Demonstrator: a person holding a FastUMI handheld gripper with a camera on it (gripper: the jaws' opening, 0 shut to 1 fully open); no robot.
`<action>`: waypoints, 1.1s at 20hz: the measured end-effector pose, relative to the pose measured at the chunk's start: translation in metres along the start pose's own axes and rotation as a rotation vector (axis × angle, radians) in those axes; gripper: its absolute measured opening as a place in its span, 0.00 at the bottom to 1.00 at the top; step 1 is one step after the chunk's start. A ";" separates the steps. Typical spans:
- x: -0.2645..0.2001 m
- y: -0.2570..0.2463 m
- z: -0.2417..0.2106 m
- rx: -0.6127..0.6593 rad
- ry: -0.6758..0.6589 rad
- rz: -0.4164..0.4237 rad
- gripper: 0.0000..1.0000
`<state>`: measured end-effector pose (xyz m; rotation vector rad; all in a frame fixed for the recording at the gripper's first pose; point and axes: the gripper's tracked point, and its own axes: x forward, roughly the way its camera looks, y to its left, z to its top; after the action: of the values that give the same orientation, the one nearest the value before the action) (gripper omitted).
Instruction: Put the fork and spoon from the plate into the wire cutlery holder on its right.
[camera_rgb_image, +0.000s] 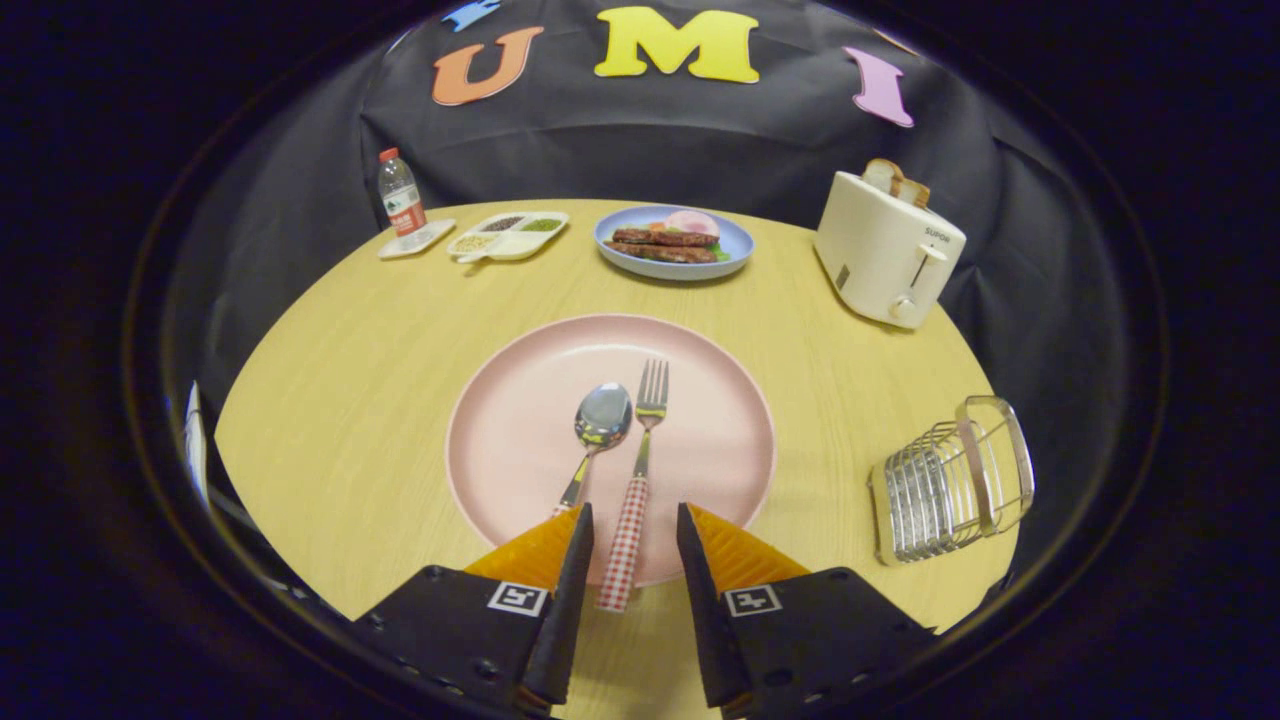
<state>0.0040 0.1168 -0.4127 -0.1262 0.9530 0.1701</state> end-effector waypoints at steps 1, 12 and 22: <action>0.003 -0.002 -0.002 0.015 0.013 -0.007 0.49; -0.022 -0.024 0.011 0.056 0.090 -0.010 0.02; -0.138 -0.141 0.055 0.069 0.196 -0.010 0.02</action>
<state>-0.0022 -0.0234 -0.2638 -0.0851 1.1519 0.1163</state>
